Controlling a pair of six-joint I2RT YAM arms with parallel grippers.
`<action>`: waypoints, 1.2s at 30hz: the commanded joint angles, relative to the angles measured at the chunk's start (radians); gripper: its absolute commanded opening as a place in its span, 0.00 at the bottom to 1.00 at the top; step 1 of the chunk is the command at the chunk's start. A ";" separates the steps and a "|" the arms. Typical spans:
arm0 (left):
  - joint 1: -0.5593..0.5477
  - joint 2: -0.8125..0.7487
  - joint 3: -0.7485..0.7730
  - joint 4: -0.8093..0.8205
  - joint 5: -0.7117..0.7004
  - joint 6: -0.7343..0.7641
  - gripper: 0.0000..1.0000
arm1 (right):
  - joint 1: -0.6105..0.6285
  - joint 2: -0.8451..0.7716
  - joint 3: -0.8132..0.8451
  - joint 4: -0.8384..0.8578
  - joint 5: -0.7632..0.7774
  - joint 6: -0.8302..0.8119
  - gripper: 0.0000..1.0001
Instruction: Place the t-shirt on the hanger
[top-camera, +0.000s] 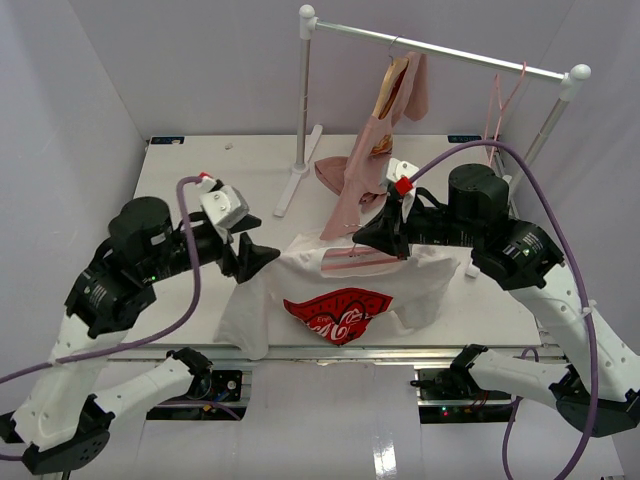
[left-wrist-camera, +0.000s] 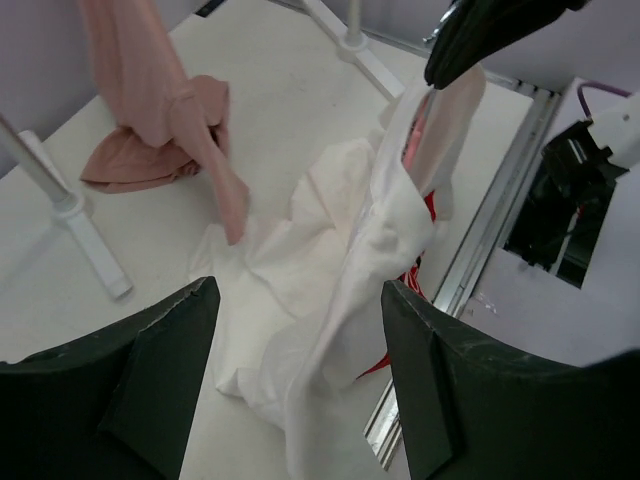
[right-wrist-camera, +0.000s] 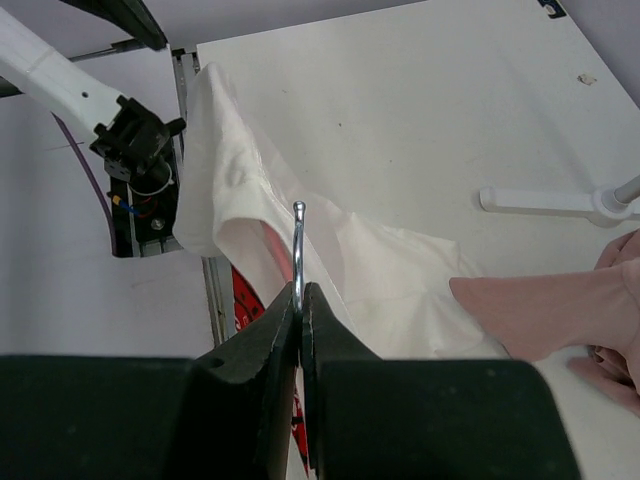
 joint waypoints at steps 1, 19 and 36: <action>0.001 0.092 0.002 0.003 0.276 0.105 0.77 | -0.001 0.001 -0.017 0.128 -0.054 0.023 0.08; -0.010 0.114 -0.124 -0.021 0.327 0.206 0.77 | 0.014 0.049 -0.034 0.234 -0.105 0.097 0.08; -0.012 0.039 -0.207 0.007 0.400 0.176 0.00 | 0.024 0.042 -0.054 0.282 -0.244 0.119 0.08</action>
